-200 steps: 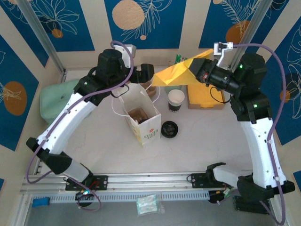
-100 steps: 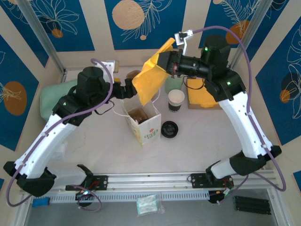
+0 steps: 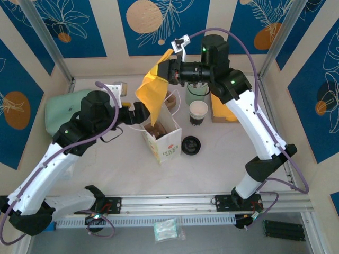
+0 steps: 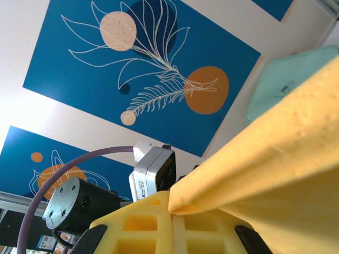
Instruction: Pack the takeout coffee
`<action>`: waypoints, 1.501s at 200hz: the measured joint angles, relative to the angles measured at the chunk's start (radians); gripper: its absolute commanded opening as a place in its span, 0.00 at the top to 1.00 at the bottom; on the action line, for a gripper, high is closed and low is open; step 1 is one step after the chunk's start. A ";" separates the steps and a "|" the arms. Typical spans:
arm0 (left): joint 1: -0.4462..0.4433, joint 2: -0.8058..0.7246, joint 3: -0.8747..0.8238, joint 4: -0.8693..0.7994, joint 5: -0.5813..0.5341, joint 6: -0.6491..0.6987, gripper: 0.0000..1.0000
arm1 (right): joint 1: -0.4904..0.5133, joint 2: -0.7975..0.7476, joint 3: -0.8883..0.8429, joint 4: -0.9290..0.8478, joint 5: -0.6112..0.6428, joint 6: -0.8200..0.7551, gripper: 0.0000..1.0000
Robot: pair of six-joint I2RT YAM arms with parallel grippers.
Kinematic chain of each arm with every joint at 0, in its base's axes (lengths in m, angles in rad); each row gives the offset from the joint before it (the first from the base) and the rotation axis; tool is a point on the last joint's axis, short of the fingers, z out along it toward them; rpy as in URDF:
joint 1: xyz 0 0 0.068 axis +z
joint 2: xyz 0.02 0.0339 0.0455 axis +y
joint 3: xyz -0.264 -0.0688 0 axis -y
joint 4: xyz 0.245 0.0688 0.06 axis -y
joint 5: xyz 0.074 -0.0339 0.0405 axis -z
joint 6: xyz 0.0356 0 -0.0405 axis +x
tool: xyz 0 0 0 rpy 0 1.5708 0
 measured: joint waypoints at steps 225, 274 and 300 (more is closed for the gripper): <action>0.000 -0.012 -0.064 0.045 0.047 -0.041 0.01 | 0.023 0.087 -0.027 0.022 -0.122 0.006 1.00; 0.000 -0.041 -0.077 0.048 0.046 -0.041 0.00 | 0.024 0.090 -0.013 0.024 -0.135 0.007 1.00; 0.000 -0.042 -0.097 0.050 0.046 -0.041 0.01 | 0.024 0.092 -0.021 0.026 -0.135 0.006 1.00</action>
